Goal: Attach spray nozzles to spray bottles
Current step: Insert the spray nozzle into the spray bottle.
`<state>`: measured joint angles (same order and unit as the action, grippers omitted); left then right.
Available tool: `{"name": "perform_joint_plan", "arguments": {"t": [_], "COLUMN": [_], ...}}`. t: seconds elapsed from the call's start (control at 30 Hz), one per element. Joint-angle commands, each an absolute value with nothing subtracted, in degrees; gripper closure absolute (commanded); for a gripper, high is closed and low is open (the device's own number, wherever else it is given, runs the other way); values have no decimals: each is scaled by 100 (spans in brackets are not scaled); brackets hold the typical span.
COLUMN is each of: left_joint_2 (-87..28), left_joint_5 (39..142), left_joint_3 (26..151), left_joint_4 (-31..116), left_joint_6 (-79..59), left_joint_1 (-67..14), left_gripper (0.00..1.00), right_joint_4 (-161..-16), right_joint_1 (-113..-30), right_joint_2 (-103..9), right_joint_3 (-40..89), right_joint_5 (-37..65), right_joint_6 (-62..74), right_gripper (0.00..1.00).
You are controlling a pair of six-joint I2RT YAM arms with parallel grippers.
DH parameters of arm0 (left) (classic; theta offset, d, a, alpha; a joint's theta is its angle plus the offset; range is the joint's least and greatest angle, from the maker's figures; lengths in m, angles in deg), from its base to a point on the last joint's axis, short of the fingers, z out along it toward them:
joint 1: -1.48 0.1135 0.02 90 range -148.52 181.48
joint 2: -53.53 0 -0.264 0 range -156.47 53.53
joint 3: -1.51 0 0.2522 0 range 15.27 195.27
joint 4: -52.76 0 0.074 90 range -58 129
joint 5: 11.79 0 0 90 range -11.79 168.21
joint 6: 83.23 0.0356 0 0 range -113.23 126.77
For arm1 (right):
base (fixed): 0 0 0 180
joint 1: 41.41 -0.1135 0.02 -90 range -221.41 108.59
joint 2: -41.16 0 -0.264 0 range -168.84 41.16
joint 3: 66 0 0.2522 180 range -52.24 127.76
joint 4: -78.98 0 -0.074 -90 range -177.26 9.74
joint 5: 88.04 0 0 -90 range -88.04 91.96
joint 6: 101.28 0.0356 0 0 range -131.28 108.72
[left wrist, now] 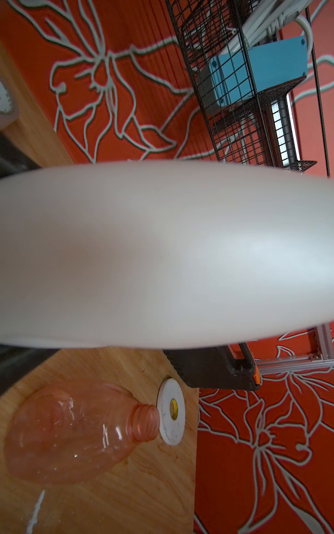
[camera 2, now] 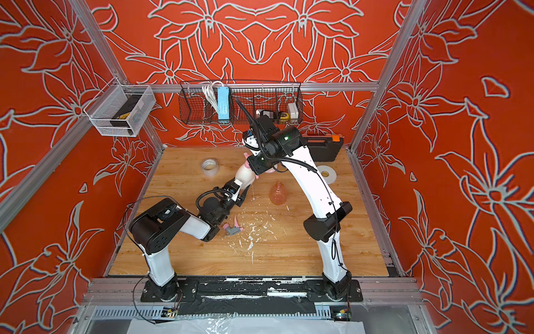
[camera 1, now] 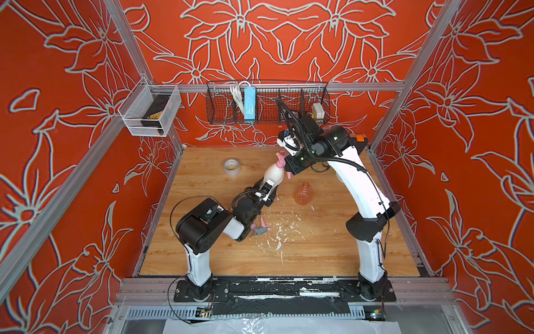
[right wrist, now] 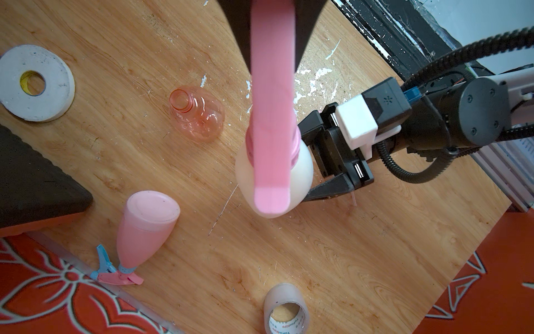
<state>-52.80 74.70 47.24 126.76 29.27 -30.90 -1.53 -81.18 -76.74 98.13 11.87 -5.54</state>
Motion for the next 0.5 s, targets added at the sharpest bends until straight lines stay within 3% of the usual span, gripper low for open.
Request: {"name": "perform_joint_plan", "arguments": {"t": [0.0, 0.2, 0.47], "left_joint_2": [-5325, -5449, -5530], "left_joint_5": [7803, 7821, 7865], "left_joint_3": [4770, 4778, 4797], "left_joint_4": [13761, 13752, 13752], "left_joint_6": [3056, 3022, 2919], "left_joint_1": [-3209, -3218, -3218], "left_gripper": [54, 54, 55], "right_joint_4": [-268, -455, -478], "right_joint_1": [-8149, -8140, -8140], "right_joint_2": [-7627, -7469, -7389], "right_joint_3": [9950, 9955, 9952], "right_joint_5": [965, 1018, 1103], "right_joint_6": [-525, -498, -496], "right_gripper": [90, 84, 67]}}
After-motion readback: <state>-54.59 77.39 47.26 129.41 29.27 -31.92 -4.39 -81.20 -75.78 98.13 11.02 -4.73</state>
